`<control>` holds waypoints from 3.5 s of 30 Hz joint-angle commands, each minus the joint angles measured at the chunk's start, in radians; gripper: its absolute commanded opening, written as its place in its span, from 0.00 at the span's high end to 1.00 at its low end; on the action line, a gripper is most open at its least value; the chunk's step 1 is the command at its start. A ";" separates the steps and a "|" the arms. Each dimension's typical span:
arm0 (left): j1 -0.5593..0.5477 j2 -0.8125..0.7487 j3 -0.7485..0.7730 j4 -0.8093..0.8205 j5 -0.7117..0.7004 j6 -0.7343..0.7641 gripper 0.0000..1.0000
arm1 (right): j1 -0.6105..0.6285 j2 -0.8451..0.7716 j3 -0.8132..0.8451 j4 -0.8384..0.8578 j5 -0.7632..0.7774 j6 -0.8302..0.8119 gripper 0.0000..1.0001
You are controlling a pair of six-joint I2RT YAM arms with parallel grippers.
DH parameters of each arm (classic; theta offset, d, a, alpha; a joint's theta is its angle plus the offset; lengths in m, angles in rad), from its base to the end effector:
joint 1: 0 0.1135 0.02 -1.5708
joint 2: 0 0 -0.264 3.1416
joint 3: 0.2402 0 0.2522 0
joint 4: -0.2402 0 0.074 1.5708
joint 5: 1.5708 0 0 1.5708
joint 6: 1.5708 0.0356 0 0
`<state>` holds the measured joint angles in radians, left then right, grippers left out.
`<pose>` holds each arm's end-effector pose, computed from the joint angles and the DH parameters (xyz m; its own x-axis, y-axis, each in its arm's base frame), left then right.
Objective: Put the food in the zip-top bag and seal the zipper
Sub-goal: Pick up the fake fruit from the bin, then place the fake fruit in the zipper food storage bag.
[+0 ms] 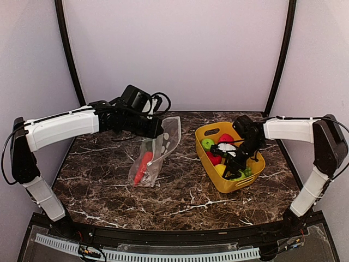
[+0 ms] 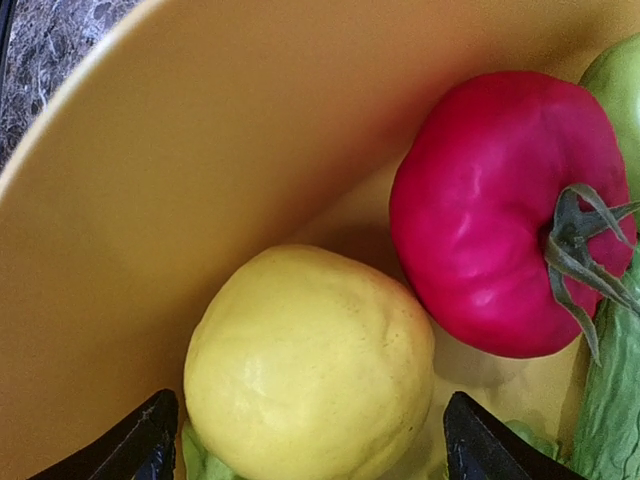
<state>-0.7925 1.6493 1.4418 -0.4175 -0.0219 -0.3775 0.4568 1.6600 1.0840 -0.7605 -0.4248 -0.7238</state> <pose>0.2685 -0.2712 0.3208 -0.6397 0.1239 -0.7586 0.4988 0.8178 -0.2870 0.2685 0.1483 0.1898 -0.3311 -0.8350 -0.4394 -0.9436 0.2970 0.1466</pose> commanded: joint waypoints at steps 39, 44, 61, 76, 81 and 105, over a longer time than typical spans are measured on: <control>0.004 -0.017 0.077 -0.116 0.076 -0.026 0.99 | 0.032 -0.151 0.416 -0.102 -0.257 0.129 0.53; 0.003 -0.007 0.094 -0.106 0.100 -0.055 0.99 | 0.114 -0.123 0.493 0.000 -0.298 0.195 0.52; 0.003 -0.065 0.087 -0.069 0.132 -0.115 0.99 | 0.211 0.088 0.634 0.297 -0.375 0.462 0.52; 0.003 -0.090 0.077 -0.035 0.127 -0.149 0.99 | 0.231 0.093 0.518 0.383 -0.321 0.483 0.51; 0.003 -0.092 0.077 -0.030 0.117 -0.150 0.99 | 0.239 0.095 0.494 0.383 -0.298 0.477 0.51; 0.003 -0.111 0.026 0.005 0.105 -0.138 0.99 | 0.283 0.134 0.651 0.074 -0.181 0.390 0.08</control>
<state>-0.7883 1.5871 1.4845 -0.4522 0.0654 -0.5274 0.7265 1.8091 1.6806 -0.5823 -0.6136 -0.3023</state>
